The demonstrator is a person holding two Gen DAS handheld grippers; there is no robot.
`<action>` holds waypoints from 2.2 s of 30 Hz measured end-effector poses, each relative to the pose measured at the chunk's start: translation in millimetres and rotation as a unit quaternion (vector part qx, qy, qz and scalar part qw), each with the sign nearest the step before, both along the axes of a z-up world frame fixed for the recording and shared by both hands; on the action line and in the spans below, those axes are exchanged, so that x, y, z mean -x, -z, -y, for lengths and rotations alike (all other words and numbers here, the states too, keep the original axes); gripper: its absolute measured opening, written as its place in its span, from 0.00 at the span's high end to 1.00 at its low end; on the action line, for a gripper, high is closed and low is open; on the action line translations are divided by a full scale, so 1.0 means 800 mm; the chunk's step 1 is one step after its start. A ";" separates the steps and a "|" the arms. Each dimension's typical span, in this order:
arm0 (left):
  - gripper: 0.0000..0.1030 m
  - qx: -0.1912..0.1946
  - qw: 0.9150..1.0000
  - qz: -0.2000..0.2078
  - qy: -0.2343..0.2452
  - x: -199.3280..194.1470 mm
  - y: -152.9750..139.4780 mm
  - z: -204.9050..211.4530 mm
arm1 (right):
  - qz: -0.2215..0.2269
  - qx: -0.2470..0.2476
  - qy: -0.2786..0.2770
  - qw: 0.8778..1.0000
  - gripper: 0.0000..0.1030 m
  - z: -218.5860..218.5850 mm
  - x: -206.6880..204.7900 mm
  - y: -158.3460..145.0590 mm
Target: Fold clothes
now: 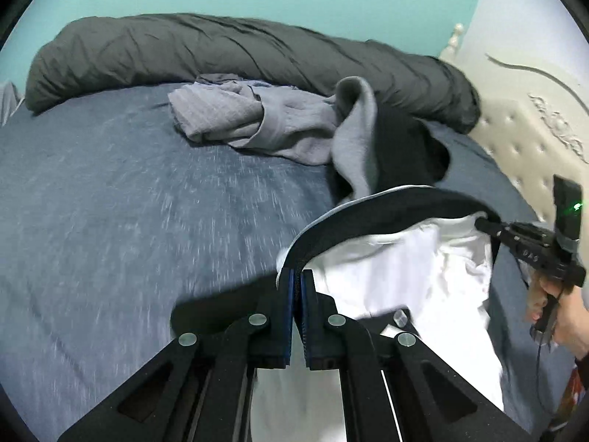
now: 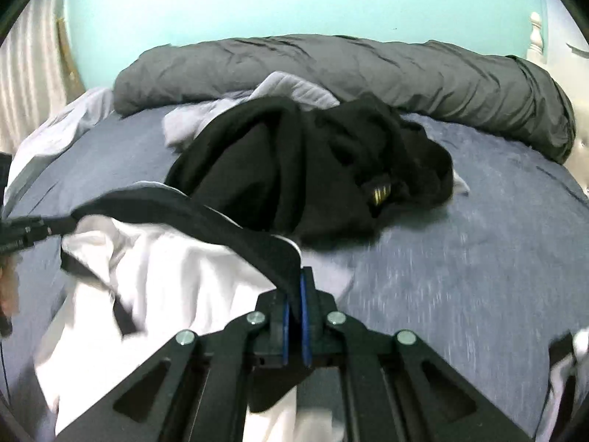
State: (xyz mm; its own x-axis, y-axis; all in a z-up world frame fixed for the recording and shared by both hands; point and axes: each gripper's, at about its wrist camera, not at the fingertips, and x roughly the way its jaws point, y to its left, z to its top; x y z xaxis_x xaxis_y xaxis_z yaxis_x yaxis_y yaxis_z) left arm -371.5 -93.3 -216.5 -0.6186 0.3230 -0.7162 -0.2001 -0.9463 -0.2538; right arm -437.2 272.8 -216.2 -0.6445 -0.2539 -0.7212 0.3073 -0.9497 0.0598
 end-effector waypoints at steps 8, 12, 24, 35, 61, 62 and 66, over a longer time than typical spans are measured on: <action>0.96 -0.002 1.000 0.002 0.003 -0.127 0.017 0.000 | 0.076 -0.003 -0.049 0.996 0.96 -0.004 -0.109 0.040; 0.96 -0.025 0.999 0.020 -0.016 -0.169 0.047 0.001 | 0.101 0.004 -0.049 0.994 0.96 0.000 -0.135 0.057; 0.53 -0.064 0.997 0.013 -0.032 -0.182 0.073 0.016 | 0.085 0.111 -0.046 0.989 0.53 -0.011 -0.122 -0.019; 0.38 -0.087 0.995 0.001 -0.052 -0.191 0.066 0.040 | 0.165 0.087 0.024 0.982 0.30 0.097 0.076 0.040; 0.38 -0.080 0.994 -0.016 -0.075 -0.199 0.068 0.063 | 0.069 -0.066 0.076 0.993 0.83 0.157 0.191 0.049; 0.38 -0.081 0.994 -0.016 -0.077 -0.198 0.068 0.065 | 0.058 -0.067 0.079 0.993 0.83 0.151 0.194 0.038; 0.38 -0.081 0.993 -0.016 -0.085 -0.198 0.070 0.072 | 0.011 -0.078 0.106 0.991 0.83 0.115 0.212 -0.011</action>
State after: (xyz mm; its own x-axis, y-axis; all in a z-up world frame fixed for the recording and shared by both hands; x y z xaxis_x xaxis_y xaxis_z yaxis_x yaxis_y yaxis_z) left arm -213.3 -151.2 -272.1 -0.6955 0.3211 -0.6427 -0.0508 -0.9143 -0.4018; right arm -606.6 180.9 -207.3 -0.6556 0.0018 -0.7551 0.0991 -0.9912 -0.0883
